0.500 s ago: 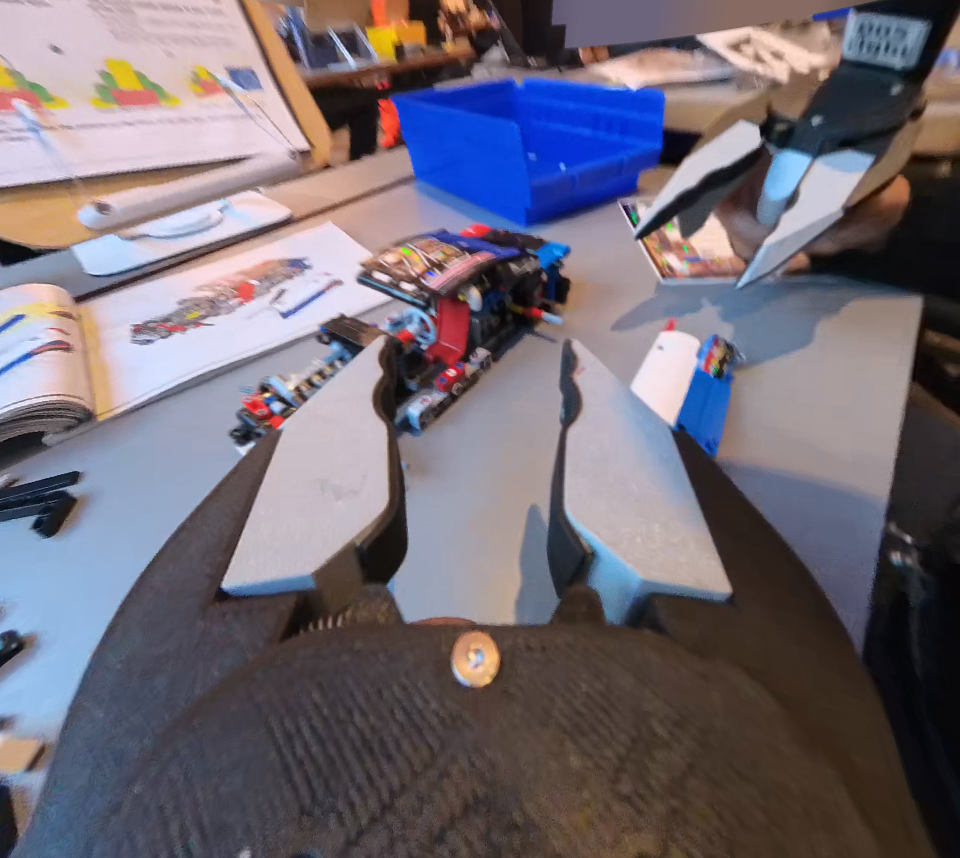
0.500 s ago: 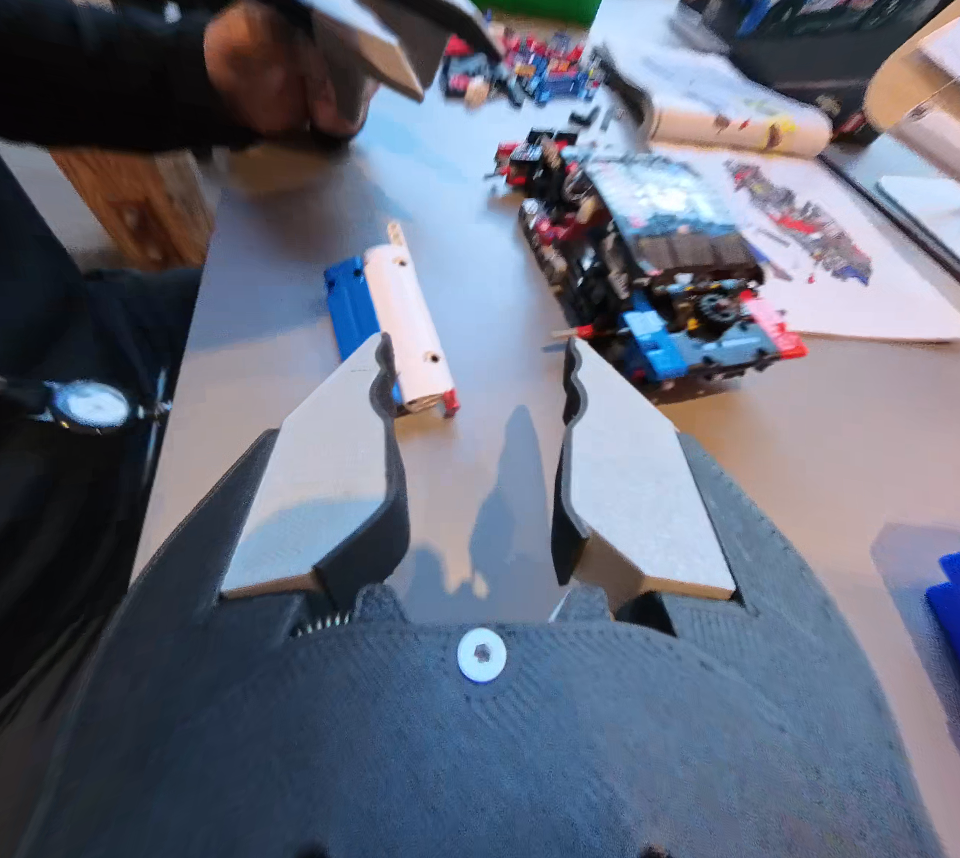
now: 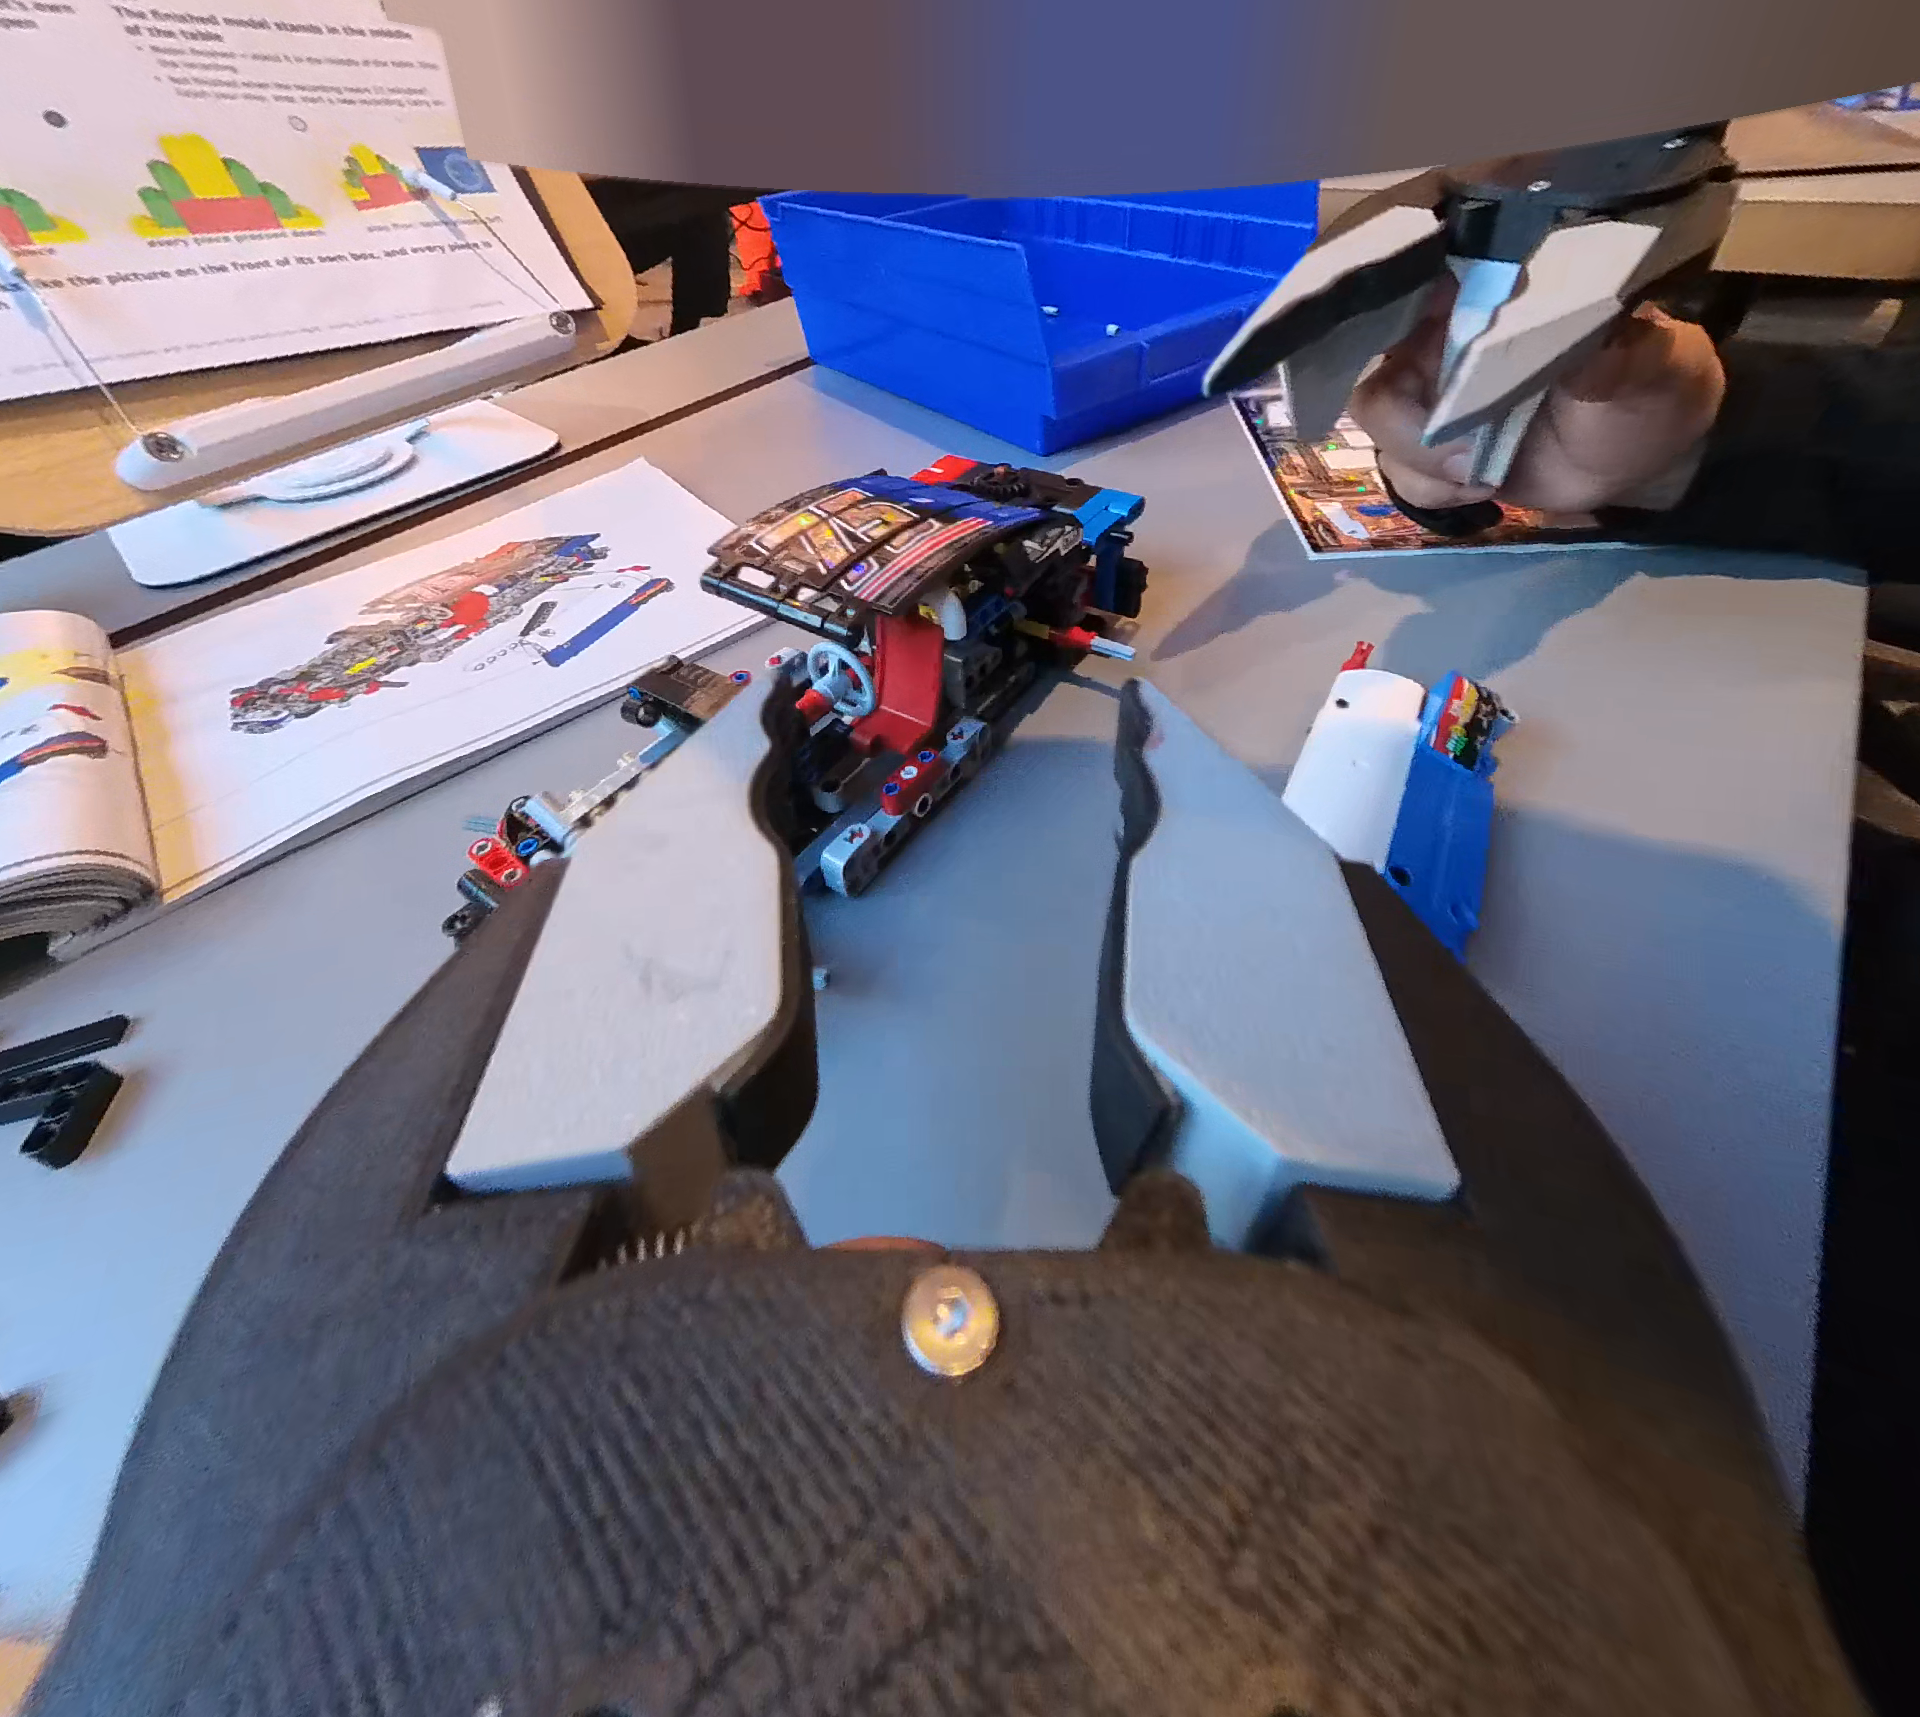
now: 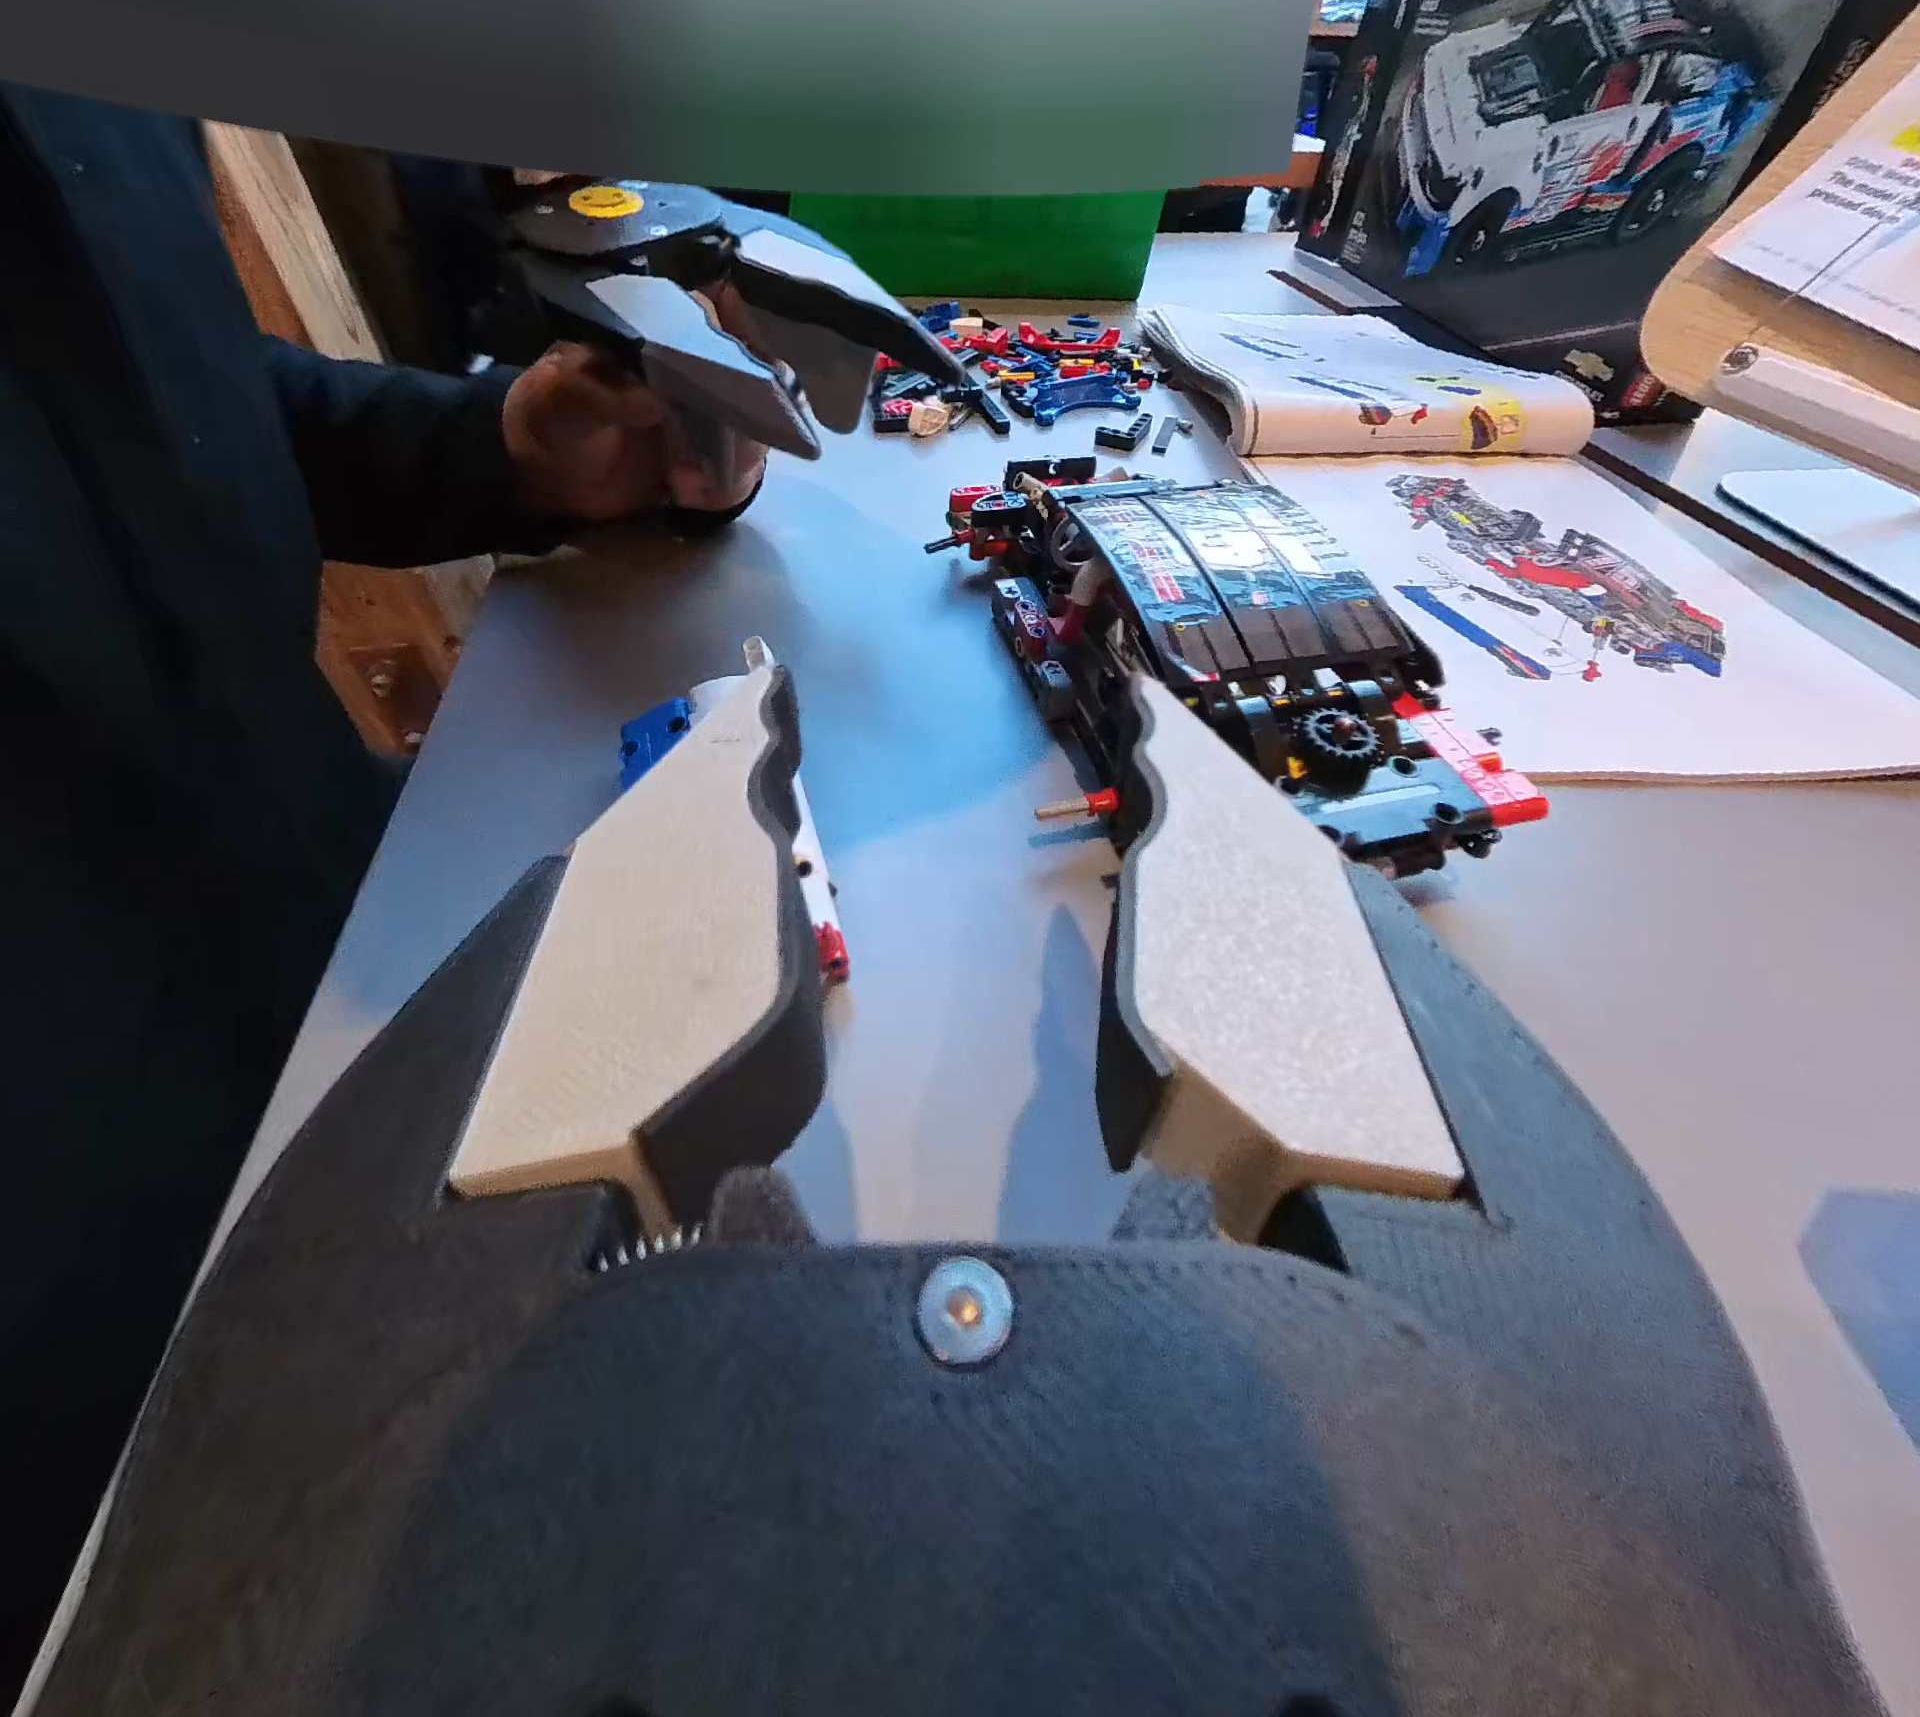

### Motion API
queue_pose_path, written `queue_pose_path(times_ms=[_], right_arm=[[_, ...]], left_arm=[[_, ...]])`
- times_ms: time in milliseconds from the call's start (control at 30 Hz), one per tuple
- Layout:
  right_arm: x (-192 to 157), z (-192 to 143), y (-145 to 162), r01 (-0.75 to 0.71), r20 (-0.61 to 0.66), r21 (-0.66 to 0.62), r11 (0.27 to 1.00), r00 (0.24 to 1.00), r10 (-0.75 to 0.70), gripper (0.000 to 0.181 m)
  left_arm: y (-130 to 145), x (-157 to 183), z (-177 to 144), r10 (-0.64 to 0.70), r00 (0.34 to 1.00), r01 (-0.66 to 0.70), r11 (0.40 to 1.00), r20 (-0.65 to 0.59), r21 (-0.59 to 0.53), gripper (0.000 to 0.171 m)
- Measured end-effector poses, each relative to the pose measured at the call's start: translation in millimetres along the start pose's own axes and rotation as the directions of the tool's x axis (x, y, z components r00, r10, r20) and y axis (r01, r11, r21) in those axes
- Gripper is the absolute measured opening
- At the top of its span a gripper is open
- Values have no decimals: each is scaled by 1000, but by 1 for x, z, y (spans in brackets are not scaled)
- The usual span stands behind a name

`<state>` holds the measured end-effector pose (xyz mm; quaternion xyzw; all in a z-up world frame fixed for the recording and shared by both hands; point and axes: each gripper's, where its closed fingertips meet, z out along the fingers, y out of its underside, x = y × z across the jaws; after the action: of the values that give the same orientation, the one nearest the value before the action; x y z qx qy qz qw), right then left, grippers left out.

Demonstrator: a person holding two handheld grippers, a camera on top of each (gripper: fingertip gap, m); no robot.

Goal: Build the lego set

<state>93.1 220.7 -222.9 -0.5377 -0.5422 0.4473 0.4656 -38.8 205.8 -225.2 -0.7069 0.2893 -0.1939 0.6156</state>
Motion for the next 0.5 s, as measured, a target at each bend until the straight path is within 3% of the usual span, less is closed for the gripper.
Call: queue_pose_path(times_ms=[500], right_arm=[[11,-6,0,-1,-49,13,1000,999,2,53]], left_arm=[[-3,-3,4,-9,1000,9,1000,-1,18,56]])
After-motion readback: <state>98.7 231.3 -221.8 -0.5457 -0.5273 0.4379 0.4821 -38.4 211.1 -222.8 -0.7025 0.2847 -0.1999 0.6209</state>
